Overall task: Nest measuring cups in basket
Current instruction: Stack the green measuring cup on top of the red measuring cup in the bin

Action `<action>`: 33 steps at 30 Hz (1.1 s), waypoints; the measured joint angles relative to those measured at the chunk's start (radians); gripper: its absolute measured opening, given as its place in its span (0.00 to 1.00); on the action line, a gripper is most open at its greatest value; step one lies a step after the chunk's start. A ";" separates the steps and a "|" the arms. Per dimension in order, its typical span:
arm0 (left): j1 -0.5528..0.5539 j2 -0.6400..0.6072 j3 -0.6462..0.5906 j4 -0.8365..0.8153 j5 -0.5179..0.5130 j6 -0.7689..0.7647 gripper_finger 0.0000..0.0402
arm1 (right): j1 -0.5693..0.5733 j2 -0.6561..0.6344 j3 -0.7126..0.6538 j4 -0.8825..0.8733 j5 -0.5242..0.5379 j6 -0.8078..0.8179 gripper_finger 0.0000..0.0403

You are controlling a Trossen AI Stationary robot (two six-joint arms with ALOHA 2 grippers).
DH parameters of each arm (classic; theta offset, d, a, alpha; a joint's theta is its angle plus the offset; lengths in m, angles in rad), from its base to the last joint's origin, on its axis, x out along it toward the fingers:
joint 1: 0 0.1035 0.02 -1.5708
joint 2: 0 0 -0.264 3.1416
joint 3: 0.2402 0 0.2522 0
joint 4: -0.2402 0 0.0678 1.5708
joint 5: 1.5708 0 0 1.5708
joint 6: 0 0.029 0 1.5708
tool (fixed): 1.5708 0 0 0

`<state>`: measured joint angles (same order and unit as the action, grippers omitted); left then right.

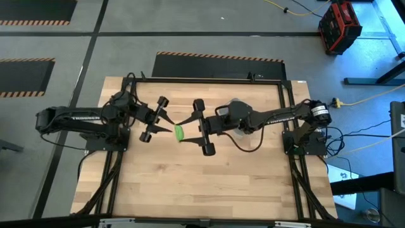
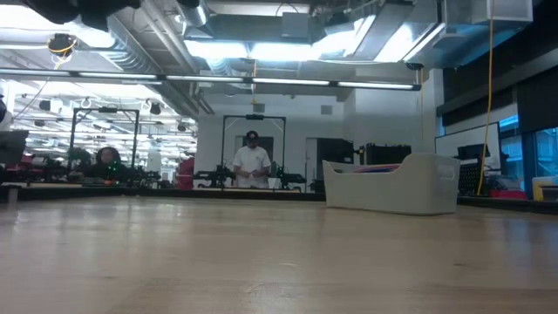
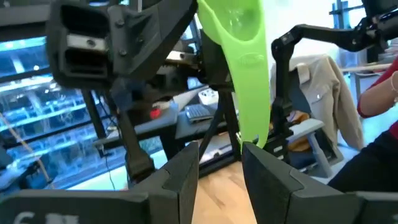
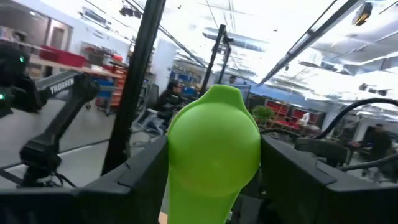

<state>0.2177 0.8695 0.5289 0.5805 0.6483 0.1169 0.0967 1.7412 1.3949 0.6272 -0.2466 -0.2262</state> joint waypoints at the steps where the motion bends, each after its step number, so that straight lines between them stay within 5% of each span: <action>1: -0.005 0.017 0.000 0.025 0.000 -0.002 0.29 | -0.003 0.000 0.000 0.003 -0.013 0.012 0.58; 12: -0.076 0.128 0.000 0.189 0.002 -0.003 0.29 | -0.002 0.000 0.000 0.004 -0.037 0.014 0.58; 33: -0.154 0.247 0.103 0.200 0.065 -0.002 0.29 | -0.001 0.000 0.000 0.003 -0.036 0.009 0.59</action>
<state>0.0639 1.1165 0.6318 0.7802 0.7129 0.1146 0.0952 1.7412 1.3949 0.6302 -0.2829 -0.2171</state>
